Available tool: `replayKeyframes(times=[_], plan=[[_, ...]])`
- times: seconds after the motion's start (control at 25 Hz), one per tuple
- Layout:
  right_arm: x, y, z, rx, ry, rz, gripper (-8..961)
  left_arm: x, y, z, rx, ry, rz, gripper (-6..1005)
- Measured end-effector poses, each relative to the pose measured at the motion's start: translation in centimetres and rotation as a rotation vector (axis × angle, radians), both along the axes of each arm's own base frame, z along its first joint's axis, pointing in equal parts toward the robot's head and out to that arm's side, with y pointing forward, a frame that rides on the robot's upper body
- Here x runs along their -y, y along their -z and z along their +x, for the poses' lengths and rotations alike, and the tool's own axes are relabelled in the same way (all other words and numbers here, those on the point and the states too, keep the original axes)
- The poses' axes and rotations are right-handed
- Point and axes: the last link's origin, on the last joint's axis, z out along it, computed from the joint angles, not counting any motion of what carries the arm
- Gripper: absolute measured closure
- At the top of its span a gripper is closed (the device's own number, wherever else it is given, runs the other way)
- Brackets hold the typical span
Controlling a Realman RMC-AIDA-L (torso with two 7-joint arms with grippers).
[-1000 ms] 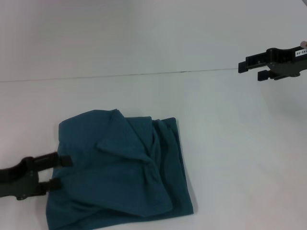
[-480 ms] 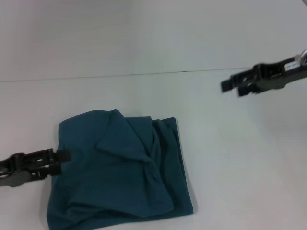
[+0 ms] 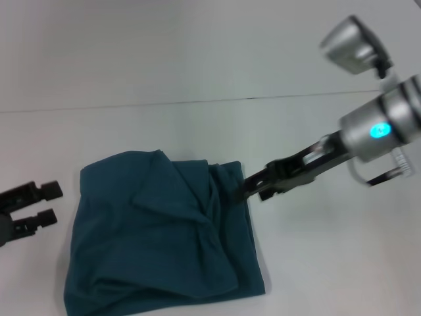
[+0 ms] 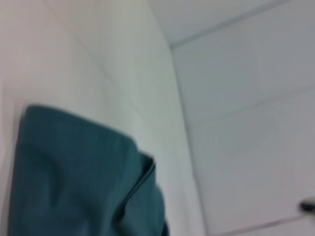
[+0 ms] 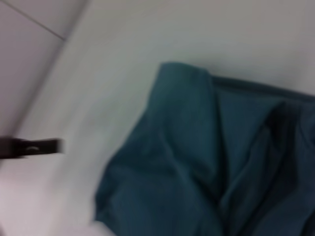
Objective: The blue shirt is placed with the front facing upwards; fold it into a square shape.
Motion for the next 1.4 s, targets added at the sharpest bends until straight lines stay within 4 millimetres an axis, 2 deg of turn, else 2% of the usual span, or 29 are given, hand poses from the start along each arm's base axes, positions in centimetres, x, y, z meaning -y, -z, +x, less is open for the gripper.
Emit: replayKeyframes(times=[0.08, 0.2, 0.4, 0.76, 1.08, 1.4], plan=[[-0.5, 1.9, -0.2, 0.05, 0.025, 0.037, 202, 0.1, -0.3, -0.2, 0.031, -0.02, 0.036, 111], [-0.9, 3.7, -0.7, 0.082, 0.038, 0.078, 202, 0.2, -0.4, -0.4, 0.052, -0.033, 0.062, 111], [-1.8, 5.1, -0.9, 0.062, 0.083, 0.146, 203, 0.1, 0.0, -0.2, 0.061, -0.031, 0.071, 111], [-2.8, 7.8, 0.0, 0.032, 0.178, 0.26, 205, -0.8, 0.7, 0.2, 0.063, -0.029, 0.076, 112], [-3.1, 8.6, -0.9, -0.045, 0.196, 0.289, 207, -0.8, 1.1, 0.2, 0.061, -0.028, 0.083, 112], [-2.9, 9.1, -0.5, -0.019, 0.21, 0.285, 209, -0.8, 1.3, 0.3, 0.068, -0.031, 0.085, 112]])
